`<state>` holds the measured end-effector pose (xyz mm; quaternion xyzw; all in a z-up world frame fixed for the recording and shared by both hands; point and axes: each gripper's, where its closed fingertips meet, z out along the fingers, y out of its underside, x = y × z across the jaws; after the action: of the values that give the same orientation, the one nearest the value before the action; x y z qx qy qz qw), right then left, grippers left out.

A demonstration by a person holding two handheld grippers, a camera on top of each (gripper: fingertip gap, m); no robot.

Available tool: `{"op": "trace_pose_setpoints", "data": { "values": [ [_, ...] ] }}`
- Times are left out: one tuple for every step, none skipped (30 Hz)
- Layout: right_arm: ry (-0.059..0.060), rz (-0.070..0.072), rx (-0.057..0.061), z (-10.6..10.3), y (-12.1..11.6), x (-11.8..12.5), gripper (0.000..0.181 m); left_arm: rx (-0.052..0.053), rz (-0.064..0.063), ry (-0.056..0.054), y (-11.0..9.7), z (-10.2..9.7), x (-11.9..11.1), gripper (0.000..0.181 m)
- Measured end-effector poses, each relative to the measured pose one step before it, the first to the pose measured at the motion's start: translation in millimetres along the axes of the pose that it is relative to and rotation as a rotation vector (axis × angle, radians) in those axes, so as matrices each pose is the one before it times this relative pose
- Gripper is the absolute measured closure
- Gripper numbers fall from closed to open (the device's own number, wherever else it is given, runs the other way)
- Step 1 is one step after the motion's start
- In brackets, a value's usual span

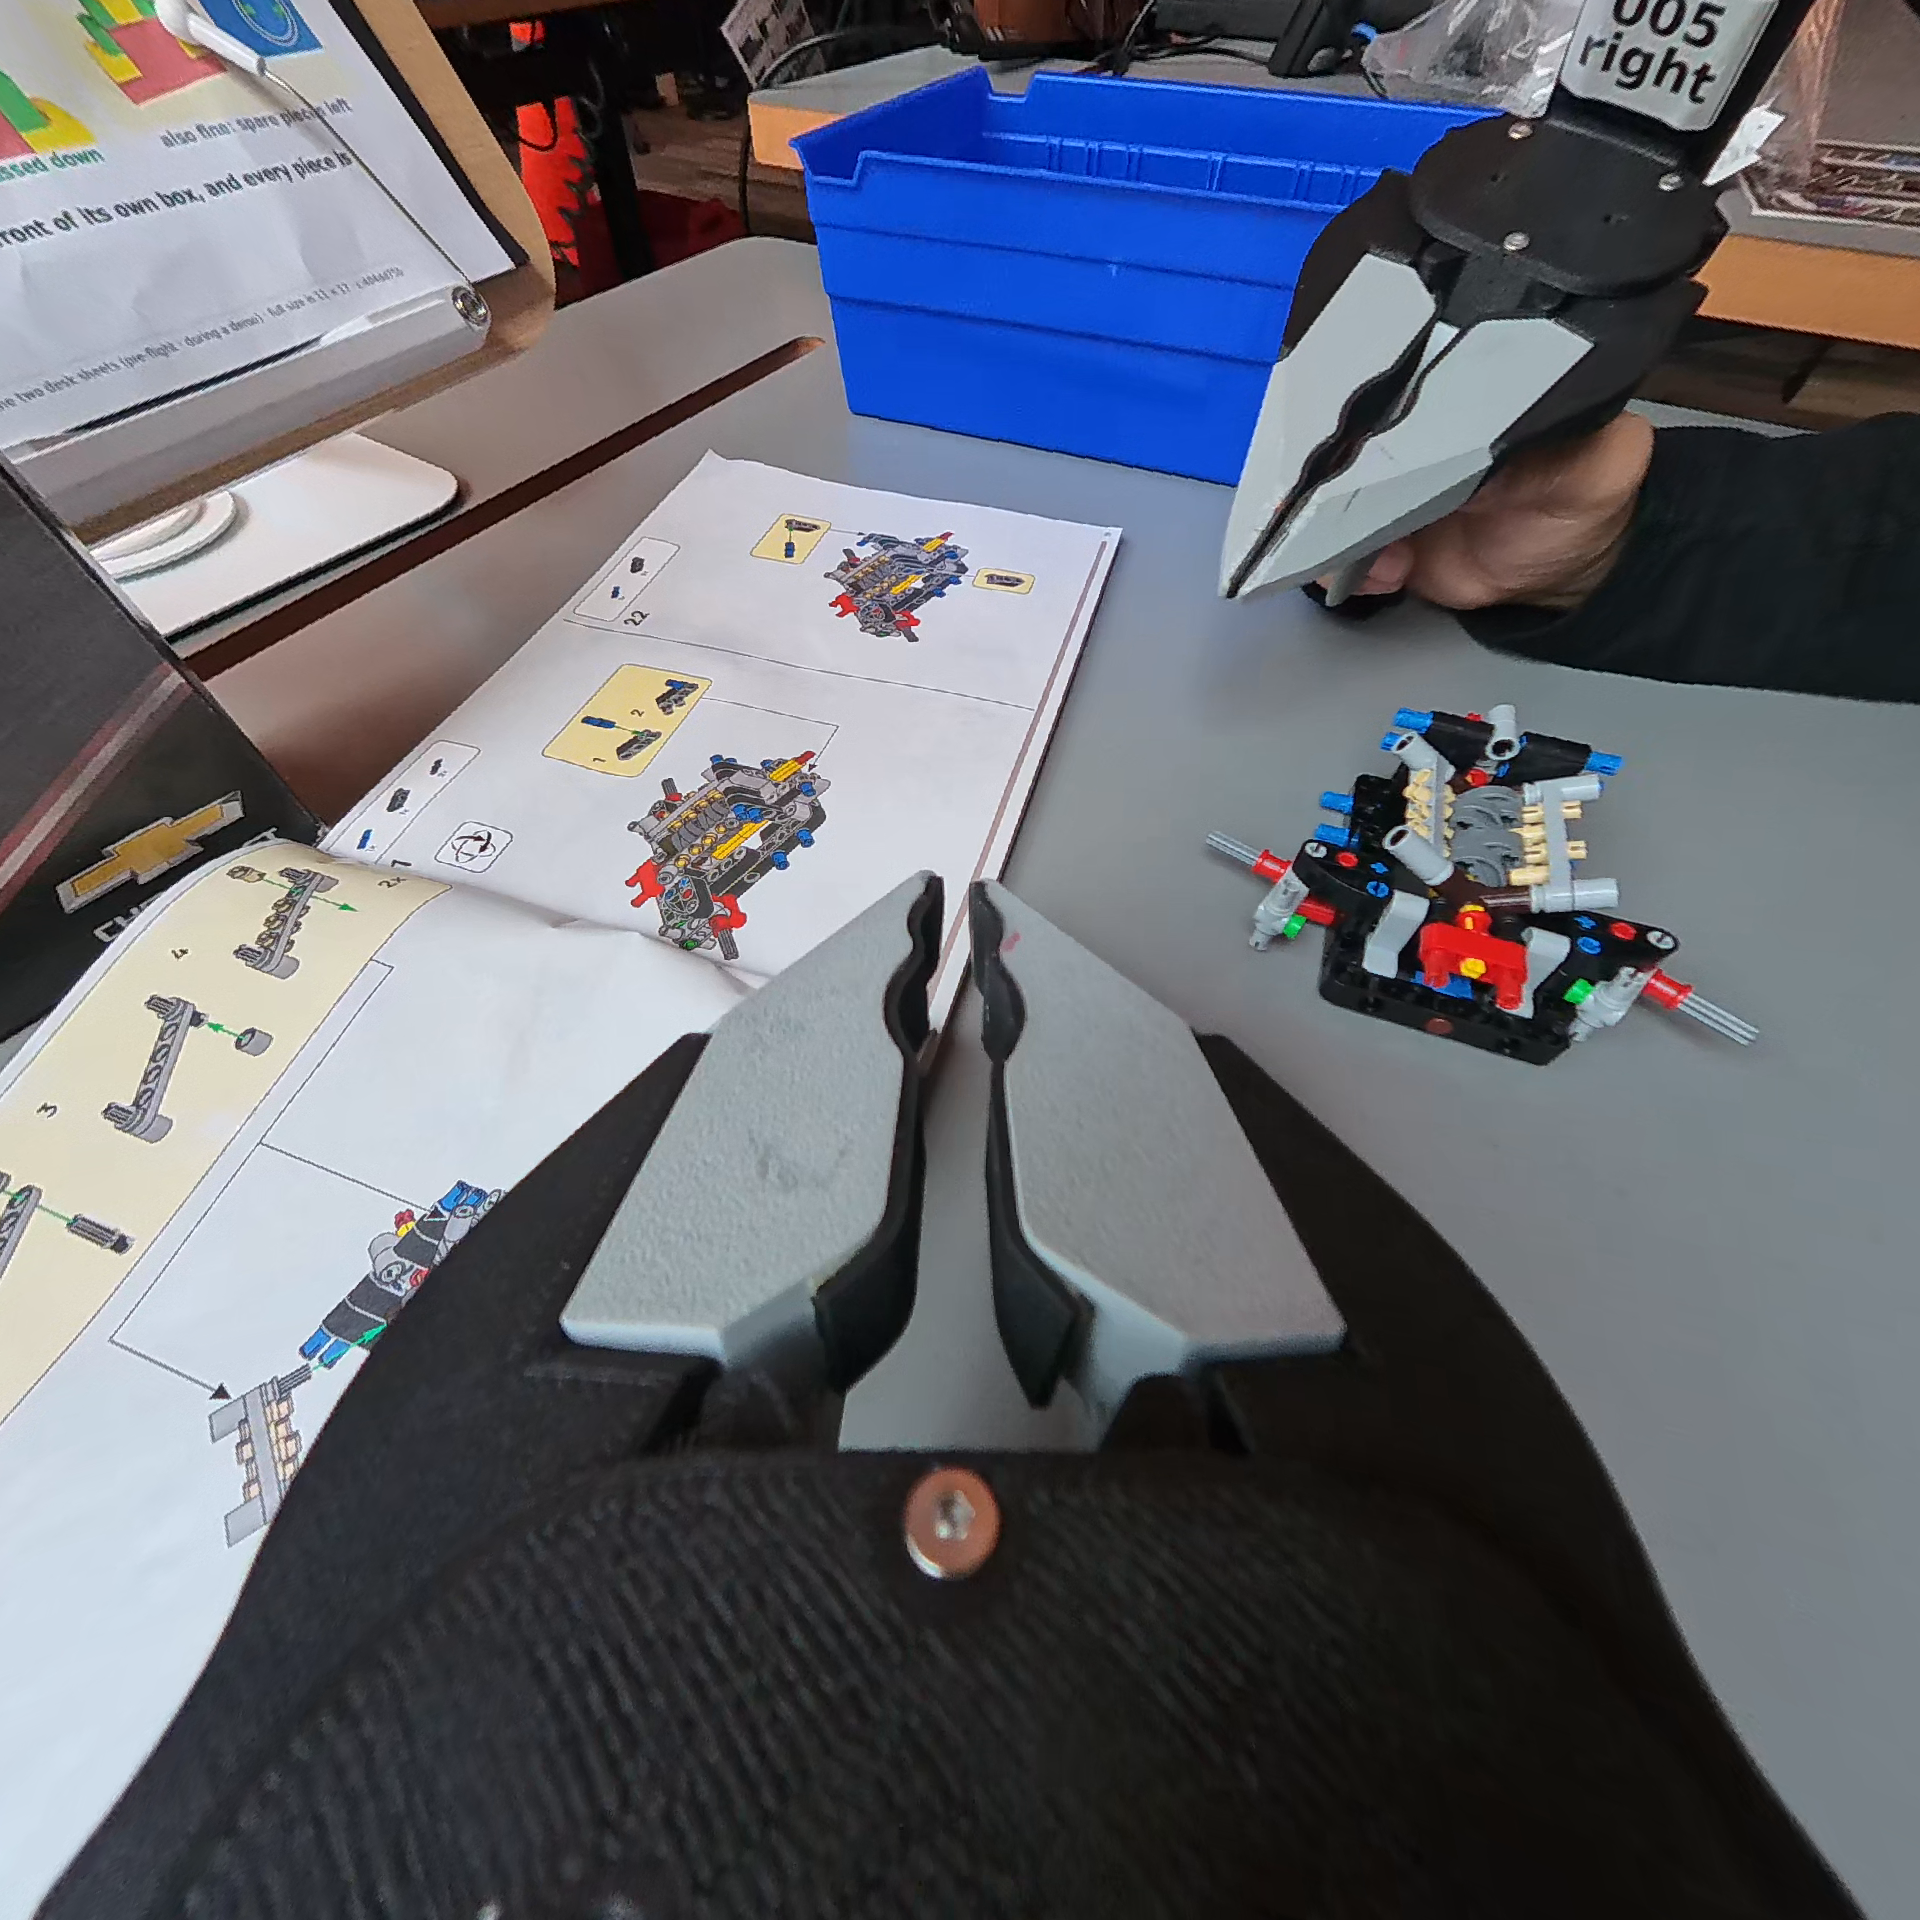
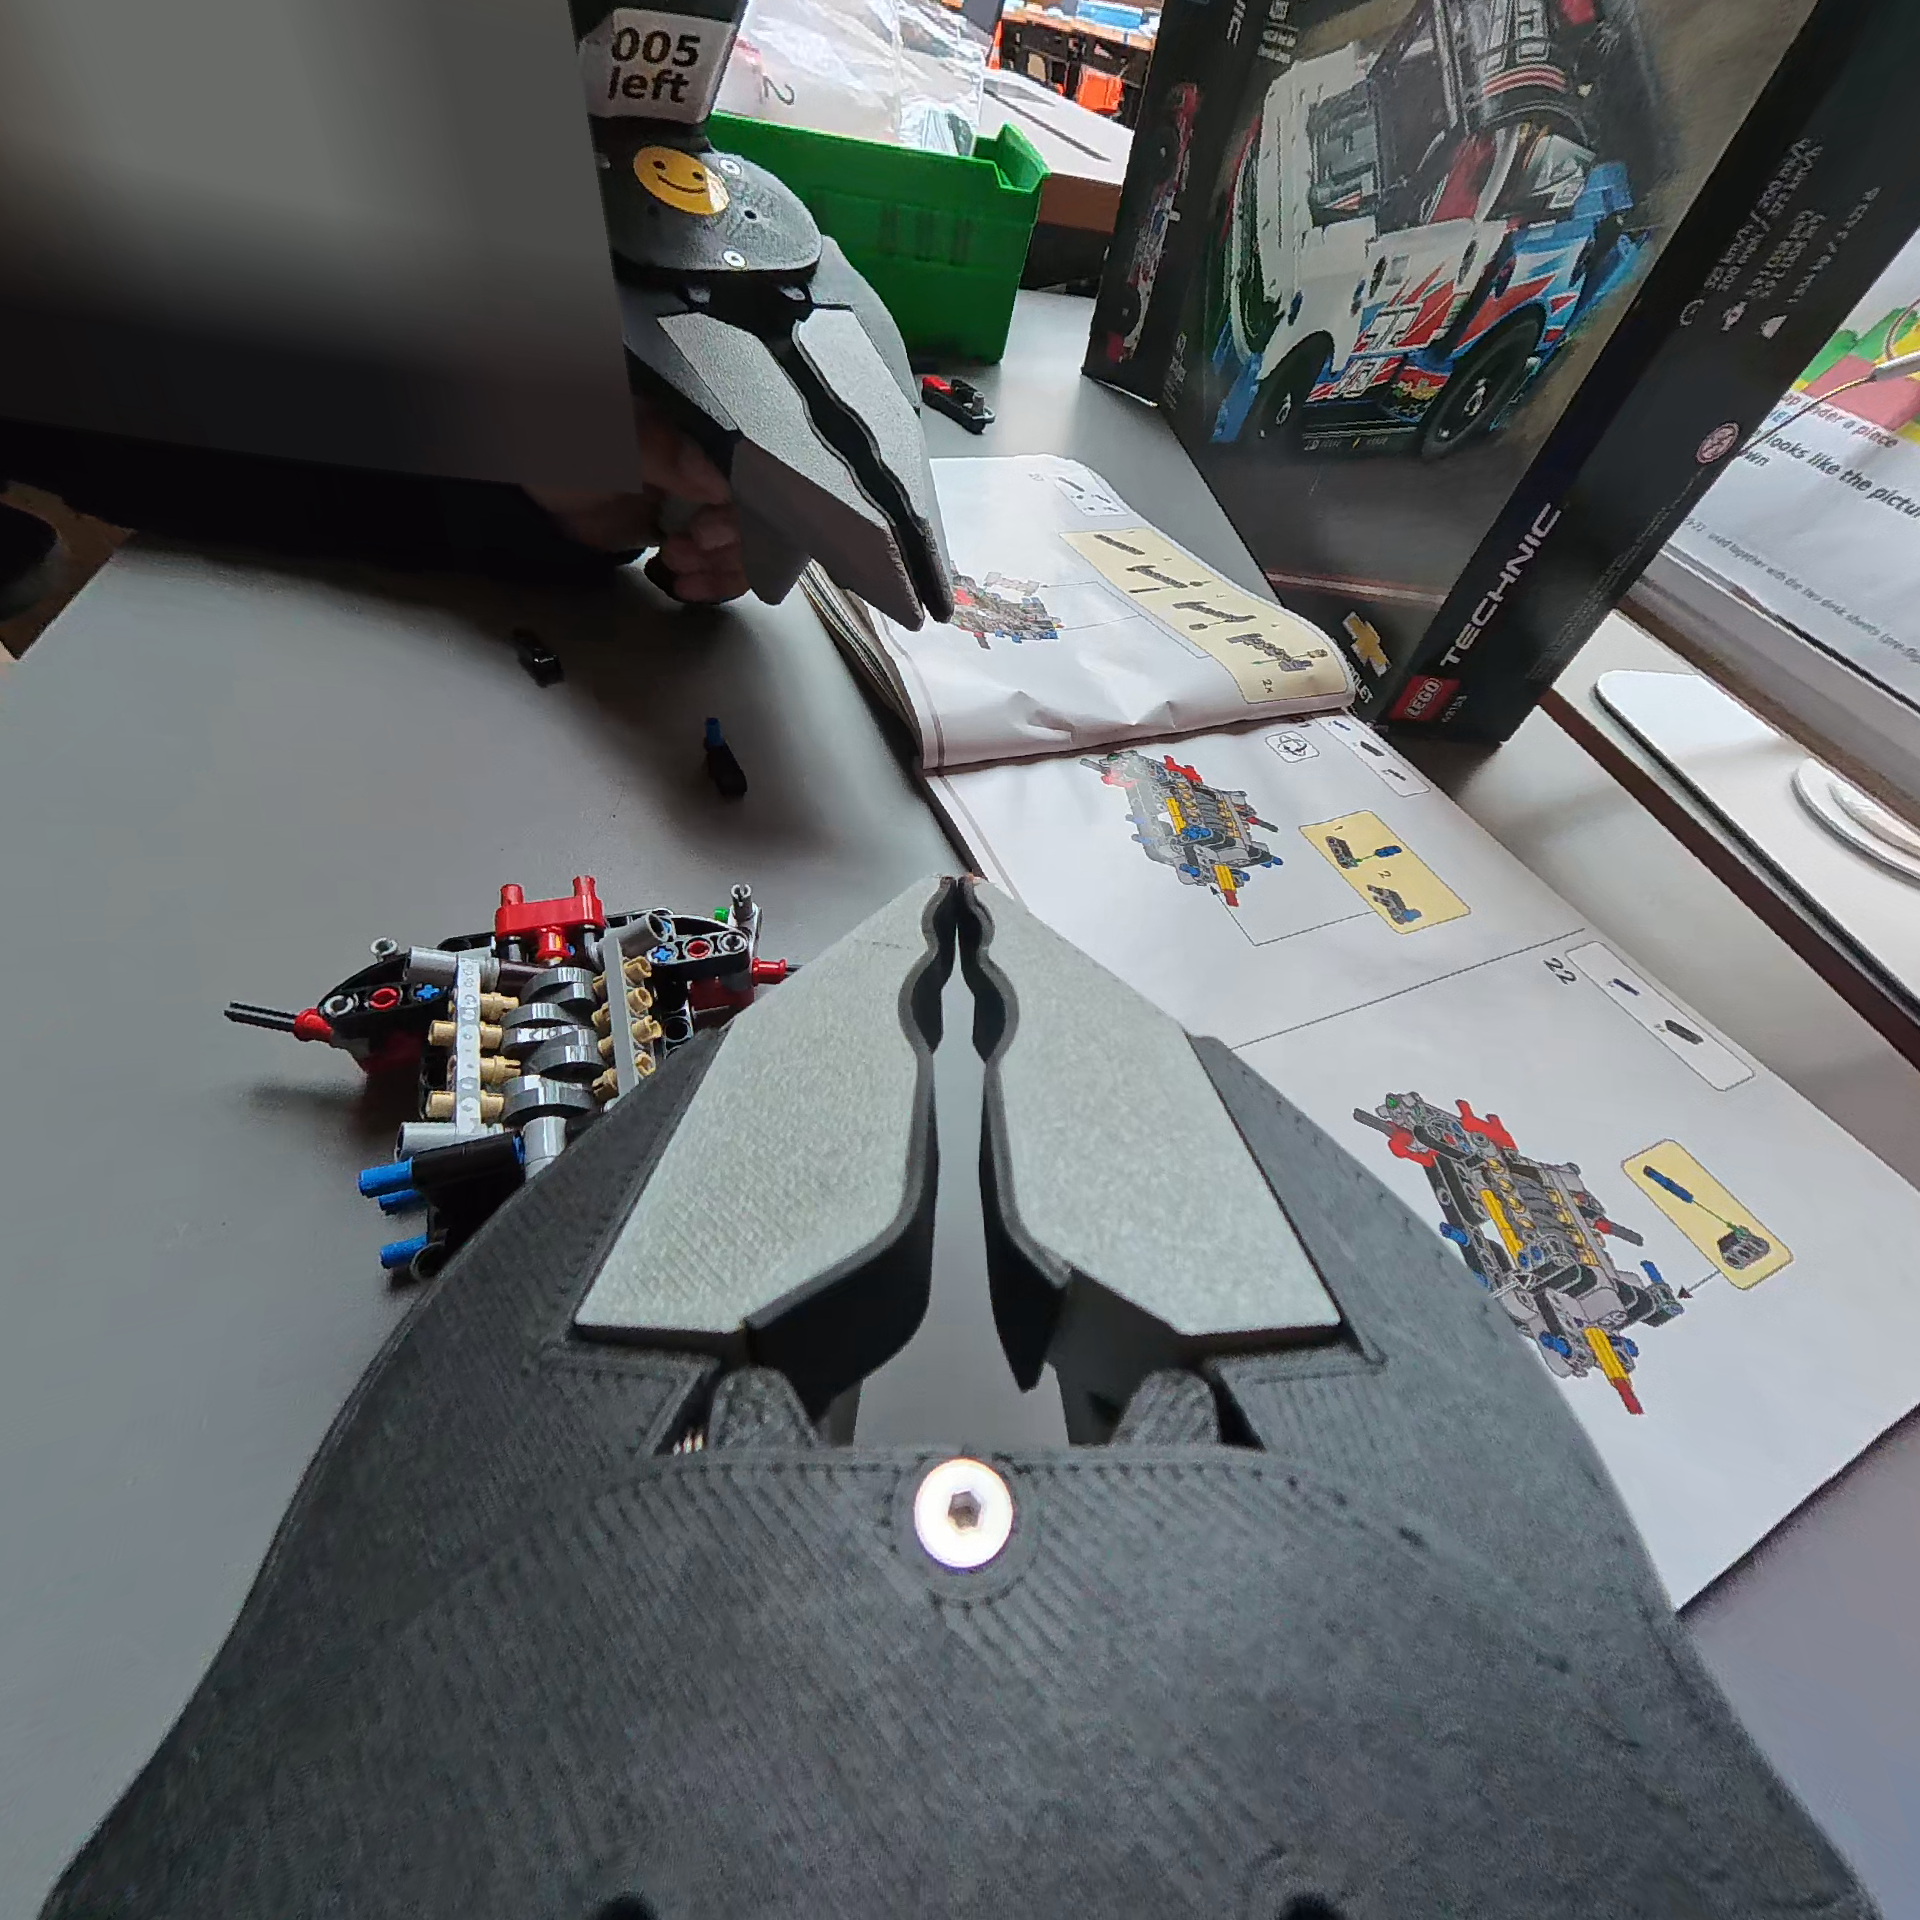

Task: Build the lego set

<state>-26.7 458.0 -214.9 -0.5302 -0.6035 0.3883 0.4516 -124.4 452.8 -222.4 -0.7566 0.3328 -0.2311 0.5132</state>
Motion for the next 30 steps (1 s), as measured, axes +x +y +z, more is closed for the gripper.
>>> {"op": "trace_pose_setpoints", "data": {
  "values": [
    [-0.0002, 0.0003, -0.0003, 0.07, 0.02, -0.05, 0.181, -0.0003, 0.0003, 0.0002, 0.01, 0.05, 0.07, 0.179],
    [0.0003, 0.0003, 0.0003, -0.08, 0.01, 0.12, 0.181, -0.0002, 0.0005, -0.0001, 0.01, 0.05, 0.02, 0.179],
    [0.0001, 0.0004, 0.0007, -0.05, -0.05, 0.09, 0.181, -0.0001, 0.0007, 0.0, 0.02, 0.0, 0.09, 0.179],
    [0.0006, 0.0001, 0.0004, -0.07, -0.02, 0.07, 0.181, -0.0003, 0.0005, -0.0001, 0.01, 0.05, 0.03, 0.179],
    [0.0, 0.0, 0.0, 0.0, 0.02, 0.1, 0.181, -0.0002, 0.0004, 0.0003, 0.12, 0.03, 0.16, 0.179],
    [-0.0002, 0.0001, 0.0001, 0.01, -0.01, -0.03, 0.181, -0.0001, 0.0005, 0.0002, 0.01, 0.0, -0.01, 0.179],
    [0.0003, -0.0004, 0.0001, -0.12, -0.08, 0.08, 0.181, -0.0003, 0.0008, 0.0004, 0.02, 0.05, 0.21, 0.179],
    [-0.0001, -0.0003, 0.0002, 0.01, -0.04, -0.1, 0.181, -0.001, 0.0006, -0.0004, 0.11, 0.0, -0.04, 0.179],
    [-0.0008, -0.0001, 0.0004, 0.02, -0.06, -0.21, 0.181, -0.0002, 0.0009, -0.0005, 0.11, 0.03, 0.01, 0.179],
    [-0.0002, -0.0003, -0.0006, 0.18, 0.11, -0.11, 0.181, -0.0001, 0.0, -0.0001, 0.11, 0.03, -0.01, 0.179],
    [-0.0006, -0.0002, -0.001, 0.12, 0.08, -0.06, 0.181, -0.0008, -0.0009, 0.0014, 0.16, 0.1, 0.11, 0.179],
    [-0.0009, -0.0003, -0.0004, 0.1, 0.11, -0.22, 0.181, -0.0006, -0.0005, 0.0008, 0.08, -0.04, 0.15, 0.179],
    [0.0002, -0.0003, 0.0002, 0.11, -0.06, 0.06, 0.181, -0.0001, 0.0007, 0.0001, 0.09, 0.1, 0.03, 0.18],
    [0.0003, -0.0001, 0.0003, -0.08, -0.03, -0.05, 0.181, -0.0008, 0.0006, -0.0002, 0.08, 0.02, 0.14, 0.179],
    [-0.0001, 0.0005, 0.0, 0.0, 0.02, 0.05, 0.181, -0.0007, 0.0006, 0.0006, 0.14, 0.13, 0.18, 0.18],
    [0.0, 0.0, 0.0002, -0.01, -0.13, 0.01, 0.181, -0.001, 0.0004, 0.0003, 0.17, 0.11, 0.15, 0.18],
    [0.0003, -0.0007, 0.0007, -0.05, -0.09, -0.11, 0.181, -0.001, 0.0004, -0.0001, 0.18, 0.1, 0.09, 0.18],
    [0.0002, -0.0005, 0.0002, 0.01, -0.02, 0.06, 0.181, -0.0002, 0.0006, -0.0004, 0.0, 0.05, -0.03, 0.18],
    [-0.0008, 0.0004, -0.0004, 0.09, 0.13, -0.15, 0.181, -0.0004, 0.0001, 0.0001, 0.12, 0.08, 0.07, 0.18],
    [-0.001, 0.0007, -0.001, 0.15, 0.19, -0.09, 0.181, -0.0003, -0.0001, 0.0, 0.05, -0.02, 0.01, 0.18],
    [-0.0003, -0.0001, -0.0008, 0.04, 0.09, -0.03, 0.181, 0.0002, 0.0, 0.0, 0.02, -0.12, 0.01, 0.18],
    [0.0008, -0.0007, 0.0002, 0.11, -0.07, 0.06, 0.181, 0.0002, 0.0, 0.0, -0.12, -0.02, 0.01, 0.18],
    [0.0007, -0.0003, -0.0001, 0.02, 0.11, 0.11, 0.181, -0.0002, 0.0001, 0.0004, 0.12, 0.03, 0.2, 0.18],
    [-0.0001, 0.0009, -0.0012, 0.04, 0.26, 0.11, 0.181, -0.0007, 0.0003, 0.0004, 0.07, 0.02, 0.1, 0.18],
    [-0.0006, 0.0007, -0.0001, 0.09, 0.02, 0.07, 0.181, -0.0004, 0.0014, 0.0, 0.0, 0.12, 0.18, 0.18],
    [-0.0005, 0.0001, -0.0003, 0.2, 0.08, -0.08, 0.181, -0.001, 0.0027, -0.0002, 0.1, 0.02, 0.28, 0.18],
    [-0.001, -0.0002, -0.0016, 0.11, 0.26, -0.13, 0.181, -0.0017, 0.0032, 0.0009, 0.02, 0.14, 0.59, 0.179],
    [-0.0009, -0.0005, -0.0015, 0.14, 0.31, -0.3, 0.181, -0.0004, 0.0044, 0.0036, -0.12, 0.12, 1.17, 0.179],
    [-0.0015, -0.0011, -0.0017, 0.2, 0.21, -0.33, 0.181, -0.0002, 0.0064, 0.0041, -0.4, 0.22, 1.66, 0.179],
    [-0.0006, -0.0016, -0.0024, 0.18, 0.38, -0.39, 0.181, -0.001, 0.0098, 0.0039, -0.25, 0.3, 1.87, 0.179]
  ]
}}
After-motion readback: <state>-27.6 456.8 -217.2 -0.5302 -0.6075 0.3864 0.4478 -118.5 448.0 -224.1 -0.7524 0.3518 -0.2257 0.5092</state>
